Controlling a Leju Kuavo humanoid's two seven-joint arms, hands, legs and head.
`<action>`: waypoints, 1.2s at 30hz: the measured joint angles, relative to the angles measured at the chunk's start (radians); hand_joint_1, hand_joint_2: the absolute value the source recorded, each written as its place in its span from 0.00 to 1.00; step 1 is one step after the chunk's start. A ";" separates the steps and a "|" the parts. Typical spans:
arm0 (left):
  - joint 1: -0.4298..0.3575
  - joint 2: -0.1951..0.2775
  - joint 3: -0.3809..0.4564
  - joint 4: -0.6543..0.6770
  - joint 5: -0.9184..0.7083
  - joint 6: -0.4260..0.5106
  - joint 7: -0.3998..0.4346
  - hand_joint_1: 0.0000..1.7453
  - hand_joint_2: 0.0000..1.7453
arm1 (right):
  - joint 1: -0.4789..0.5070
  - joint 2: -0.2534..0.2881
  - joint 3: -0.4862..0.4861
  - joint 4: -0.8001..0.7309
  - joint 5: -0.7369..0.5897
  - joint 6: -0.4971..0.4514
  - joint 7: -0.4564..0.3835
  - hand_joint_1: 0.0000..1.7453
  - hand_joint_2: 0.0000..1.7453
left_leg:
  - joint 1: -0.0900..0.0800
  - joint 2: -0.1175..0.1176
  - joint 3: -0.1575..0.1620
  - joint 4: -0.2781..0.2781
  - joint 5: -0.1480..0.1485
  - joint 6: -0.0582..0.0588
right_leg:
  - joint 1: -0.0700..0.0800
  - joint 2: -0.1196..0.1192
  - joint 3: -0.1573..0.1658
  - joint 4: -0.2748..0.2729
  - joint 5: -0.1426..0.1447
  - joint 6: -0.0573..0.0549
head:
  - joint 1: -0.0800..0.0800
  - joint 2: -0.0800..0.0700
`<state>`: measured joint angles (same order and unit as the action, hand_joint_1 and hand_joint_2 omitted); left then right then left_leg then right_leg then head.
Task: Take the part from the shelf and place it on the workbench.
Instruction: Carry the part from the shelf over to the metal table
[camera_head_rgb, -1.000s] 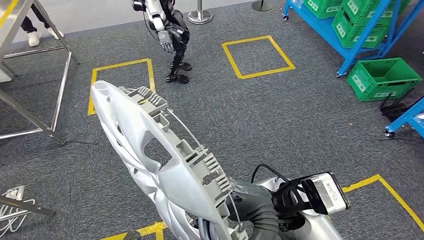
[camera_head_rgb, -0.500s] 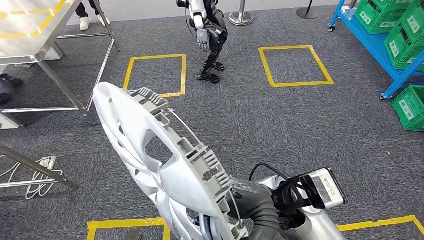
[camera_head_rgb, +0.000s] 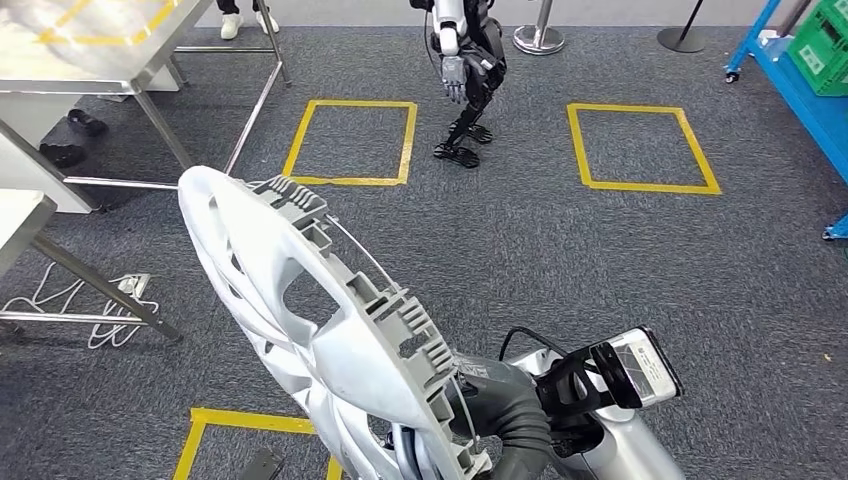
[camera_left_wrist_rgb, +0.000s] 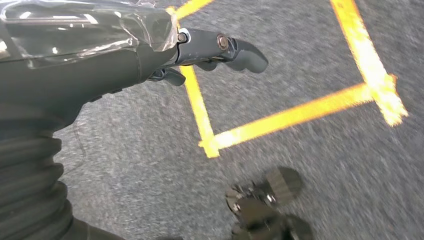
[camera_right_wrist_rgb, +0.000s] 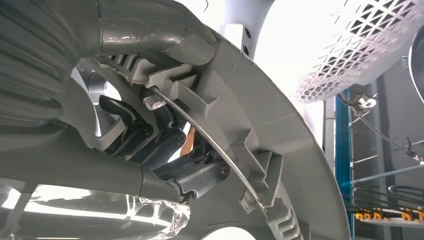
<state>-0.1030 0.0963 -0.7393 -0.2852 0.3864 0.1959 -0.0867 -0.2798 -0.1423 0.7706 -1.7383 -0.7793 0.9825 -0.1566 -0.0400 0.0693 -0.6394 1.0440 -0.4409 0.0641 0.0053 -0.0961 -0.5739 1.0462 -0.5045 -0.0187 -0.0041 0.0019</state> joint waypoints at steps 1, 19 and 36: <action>0.000 0.002 0.000 0.000 -0.002 -0.002 0.000 0.00 1.00 | 0.000 0.001 0.000 0.002 -0.001 0.002 0.000 1.00 1.00 | -0.003 -0.011 0.005 -0.013 0.004 0.005 | 0.000 -0.011 0.005 -0.007 0.000 0.002 | 0.000 0.000; 0.004 -0.008 0.001 -0.012 -0.049 -0.027 0.014 0.00 1.00 | 0.005 -0.013 -0.008 0.020 -0.013 0.016 -0.003 1.00 1.00 | 0.060 -0.156 0.008 0.021 -0.024 -0.063 | -0.041 0.123 -0.029 0.010 0.031 0.028 | 0.002 0.000; -0.011 -0.012 0.027 -0.017 -0.076 -0.030 0.020 0.00 1.00 | 0.015 -0.017 -0.028 0.023 -0.007 0.023 0.003 1.00 1.00 | 0.030 -0.073 0.049 -0.072 0.037 0.000 | -0.012 0.087 -0.059 0.108 -0.036 0.012 | 0.001 0.000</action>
<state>-0.1136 0.0842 -0.7124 -0.3021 0.3102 0.1662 -0.0665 -0.2651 -0.1593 0.7429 -1.7151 -0.7867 1.0051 -0.1532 -0.0104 -0.0039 -0.5902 0.9723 -0.4041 0.0638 -0.0066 -0.0092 -0.6330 1.1545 -0.5405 -0.0067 -0.0028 0.0019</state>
